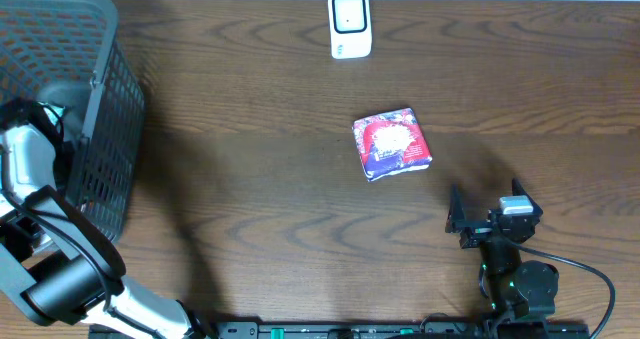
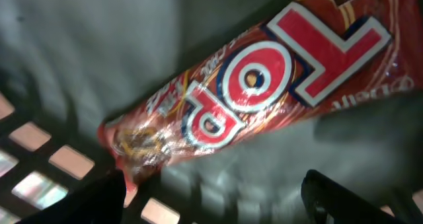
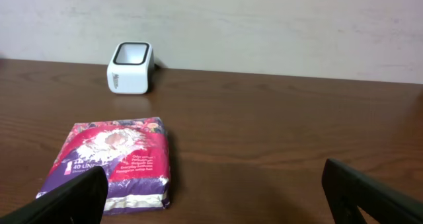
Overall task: Scan the item barcode
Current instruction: 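Move the left gripper back into the basket and grasp the red TOP bar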
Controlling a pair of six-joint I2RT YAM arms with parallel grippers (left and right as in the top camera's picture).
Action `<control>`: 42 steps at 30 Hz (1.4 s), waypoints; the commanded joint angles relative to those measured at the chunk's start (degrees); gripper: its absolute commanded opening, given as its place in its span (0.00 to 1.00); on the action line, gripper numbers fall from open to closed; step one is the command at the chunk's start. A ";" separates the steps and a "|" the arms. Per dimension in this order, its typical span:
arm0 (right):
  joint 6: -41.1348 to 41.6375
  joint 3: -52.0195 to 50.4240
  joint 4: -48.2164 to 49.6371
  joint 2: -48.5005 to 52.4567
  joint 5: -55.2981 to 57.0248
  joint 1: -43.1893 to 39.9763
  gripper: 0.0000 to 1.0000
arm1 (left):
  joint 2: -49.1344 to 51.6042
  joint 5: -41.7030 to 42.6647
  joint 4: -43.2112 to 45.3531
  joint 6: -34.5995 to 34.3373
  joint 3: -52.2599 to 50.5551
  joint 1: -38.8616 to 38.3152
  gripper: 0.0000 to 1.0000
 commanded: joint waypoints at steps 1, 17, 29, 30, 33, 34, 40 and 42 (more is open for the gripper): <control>-0.44 -0.13 -0.13 -0.13 0.28 0.20 0.99 | 0.74 1.40 1.31 2.62 -1.90 0.04 0.84; -0.44 -0.13 -0.11 -0.13 0.26 0.20 0.99 | 1.38 1.42 14.71 9.22 -6.25 0.92 0.71; -0.44 -0.13 -0.13 -0.13 0.26 0.20 0.99 | 7.58 10.64 16.41 9.22 -7.02 3.61 0.64; -0.44 -0.13 -0.11 -0.13 0.28 0.20 0.99 | 7.58 10.64 16.48 9.22 -7.02 3.61 0.54; -0.44 -0.13 -0.13 -0.13 0.26 0.20 0.99 | 7.17 10.64 16.55 9.20 -6.86 3.61 0.20; -0.44 -0.13 -0.13 -0.13 0.26 0.20 0.99 | 7.02 10.64 16.55 9.18 -6.86 3.61 0.11; -0.44 -0.13 -0.11 -0.13 0.26 0.20 0.99 | 5.70 10.67 16.24 7.13 -6.71 3.56 0.07; -0.44 -0.13 -0.13 -0.13 0.26 0.20 0.99 | 4.68 10.69 16.15 5.07 -6.16 3.54 0.07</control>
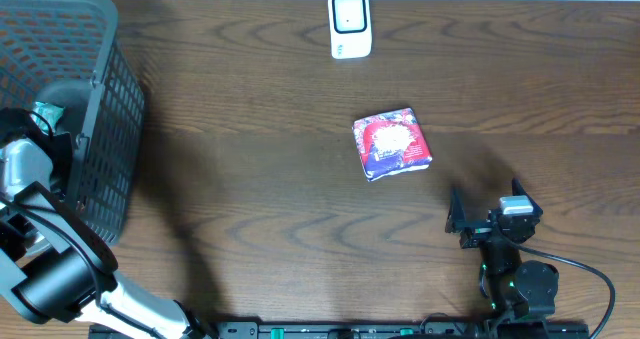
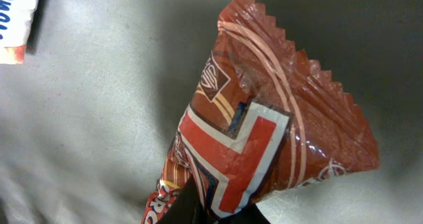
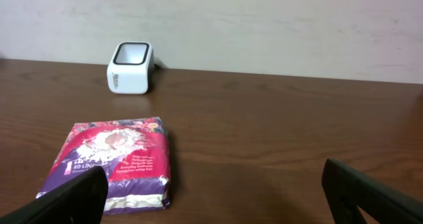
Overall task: Scan the item barcode
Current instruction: 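Move the left gripper back into the basket and grasp the red TOP bar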
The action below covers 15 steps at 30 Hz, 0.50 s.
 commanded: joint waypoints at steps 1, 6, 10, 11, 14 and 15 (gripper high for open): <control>-0.44 -0.13 -0.13 -0.13 0.26 0.20 0.99 | 1.77 2.14 -0.81 -5.05 -1.62 0.02 0.07; -0.44 -0.13 -0.11 -0.13 0.28 0.20 0.99 | -4.07 10.12 -0.15 -14.82 1.70 0.02 0.07; -0.44 -0.13 -0.11 -0.13 0.26 0.20 0.99 | -10.99 20.55 3.61 -20.83 3.43 0.04 0.07; -0.44 -0.13 -0.13 -0.13 0.28 0.20 0.99 | -13.05 22.73 5.35 -22.43 3.43 0.02 0.07; -0.44 -0.13 -0.11 -0.13 0.26 0.20 0.99 | -19.15 28.39 10.91 -27.76 3.43 0.02 0.07; -0.44 -0.13 -0.13 -0.13 0.26 0.20 0.99 | -21.38 30.40 13.29 -29.83 3.43 0.02 0.07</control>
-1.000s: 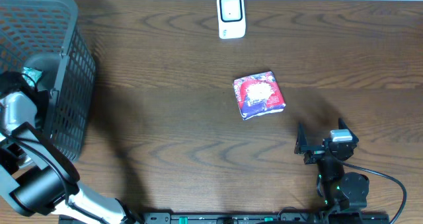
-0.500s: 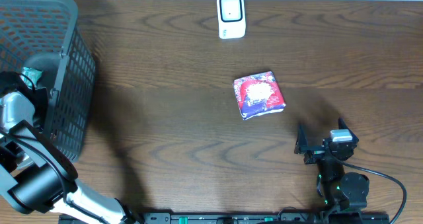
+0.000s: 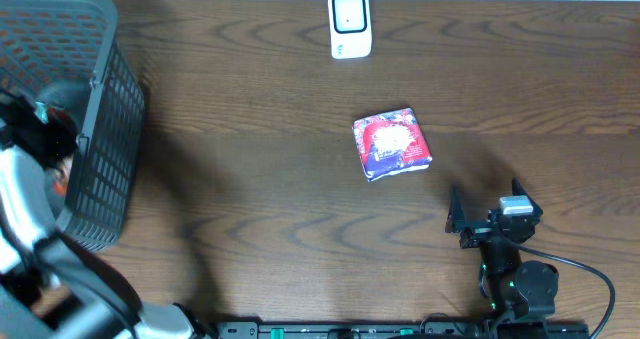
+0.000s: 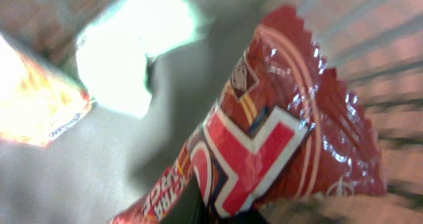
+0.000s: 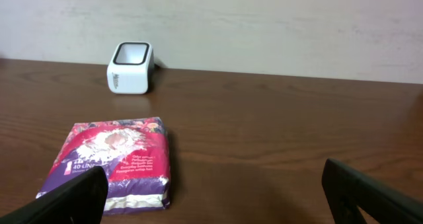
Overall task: Scan the item barcode
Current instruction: 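Move the left gripper back into the basket and grasp the red TOP bar, then carry the red TOP bar to the scanner window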
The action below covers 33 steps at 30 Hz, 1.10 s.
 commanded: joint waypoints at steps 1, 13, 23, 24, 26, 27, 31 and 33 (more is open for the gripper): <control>-0.44 -0.13 -0.13 -0.13 0.28 0.20 0.99 | -8.02 11.54 4.96 -9.81 2.49 -0.09 0.07; -0.44 -0.13 -0.11 -0.13 0.26 0.20 0.99 | -21.94 17.77 19.74 -24.76 2.49 -3.23 0.07; -0.44 -0.13 -0.13 -0.13 0.26 0.20 0.99 | -23.85 20.28 25.22 -25.75 2.49 -19.54 0.07; -0.44 -0.13 -0.11 -0.13 0.26 0.20 0.99 | -23.74 20.28 25.18 -25.75 2.47 -21.90 0.08; -0.44 -0.13 -0.13 -0.13 0.26 0.20 0.99 | -23.39 20.26 25.14 -25.75 2.47 -26.16 0.07; -0.44 -0.13 -0.11 -0.13 0.26 0.20 0.99 | -23.15 20.22 24.98 -25.73 2.43 -28.35 0.07; -0.44 -0.13 -0.13 -0.13 0.28 0.20 0.99 | -21.59 19.76 23.91 -25.70 2.36 -36.26 0.07; -0.44 -0.13 -0.13 -0.13 0.26 0.20 0.99 | -20.44 18.56 21.66 -25.75 2.36 -39.95 0.07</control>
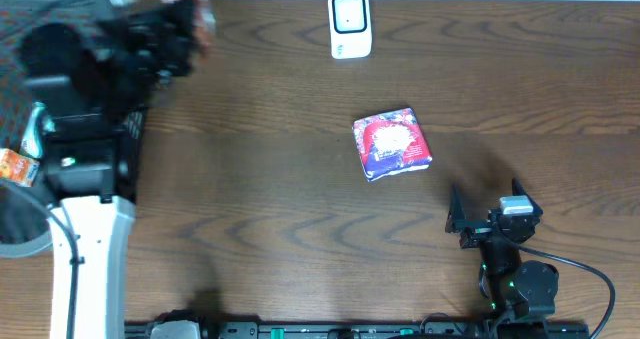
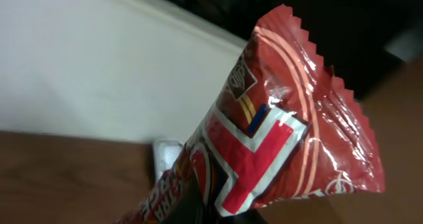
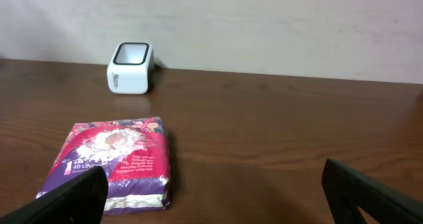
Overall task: Scan the item barcode
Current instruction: 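Carry the red TOP bar to the scanner window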
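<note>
My left gripper (image 2: 213,212) is shut on a red snack bar wrapper (image 2: 277,128) with white and blue lettering; its crimped end points up. Overhead, the left gripper (image 1: 180,24) is raised at the table's back left, and the snack bar shows at its tip. The white barcode scanner (image 1: 349,24) stands at the back edge; in the left wrist view the scanner (image 2: 165,159) peeks out behind the wrapper. My right gripper (image 1: 494,219) rests open near the front right, with nothing between its fingers (image 3: 63,199).
A dark mesh basket (image 1: 20,14) sits at the far left, mostly hidden by my left arm, with an orange packet (image 1: 15,166) inside. A red and purple pack (image 1: 392,145) lies mid-table, ahead of the right gripper. The wall runs behind the scanner.
My left gripper, then low inside the basket with the snack bar, is now out of the basket and high at the back left, nearer the scanner. The right arm has not moved.
My left gripper was open over the snack bar lying on the basket floor. Then it was shut on the bar's end, then holding it up beside the mesh wall. Now the bar is out of the basket, facing the wall and scanner.
</note>
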Controlling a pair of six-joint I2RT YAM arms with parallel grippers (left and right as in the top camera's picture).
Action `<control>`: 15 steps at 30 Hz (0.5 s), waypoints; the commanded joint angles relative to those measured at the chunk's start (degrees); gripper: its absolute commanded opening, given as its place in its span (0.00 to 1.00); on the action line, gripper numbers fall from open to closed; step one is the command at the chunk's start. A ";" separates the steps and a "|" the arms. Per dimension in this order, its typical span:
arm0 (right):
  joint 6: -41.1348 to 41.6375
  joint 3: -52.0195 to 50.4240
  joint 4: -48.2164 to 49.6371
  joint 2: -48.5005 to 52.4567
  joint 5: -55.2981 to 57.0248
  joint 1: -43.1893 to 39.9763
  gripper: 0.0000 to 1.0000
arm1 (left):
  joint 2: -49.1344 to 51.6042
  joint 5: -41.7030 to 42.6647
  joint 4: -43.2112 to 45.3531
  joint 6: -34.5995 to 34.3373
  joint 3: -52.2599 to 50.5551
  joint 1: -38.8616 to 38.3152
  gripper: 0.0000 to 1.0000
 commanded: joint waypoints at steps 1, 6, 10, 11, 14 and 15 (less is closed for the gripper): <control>-0.44 -0.13 -0.11 -0.13 0.28 0.20 0.99 | 1.99 -1.88 -2.95 -0.11 0.57 -4.98 0.07; -0.44 -0.13 -0.13 -0.13 0.26 0.20 0.99 | 4.48 -17.29 -13.75 -0.22 0.57 -13.22 0.07; -0.44 -0.13 -0.11 -0.13 0.26 0.20 0.99 | 7.02 -27.98 -20.02 -7.39 0.57 -19.63 0.07; -0.44 -0.13 -0.11 -0.13 0.26 0.20 0.99 | 7.74 -29.42 -20.90 -9.51 0.52 -20.90 0.07; -0.44 -0.13 -0.13 -0.13 0.26 0.20 0.99 | 10.25 -31.23 -22.14 -12.83 0.52 -23.93 0.07; -0.44 -0.13 -0.13 -0.13 0.28 0.20 0.99 | 11.37 -31.23 -22.23 -13.84 0.52 -24.81 0.07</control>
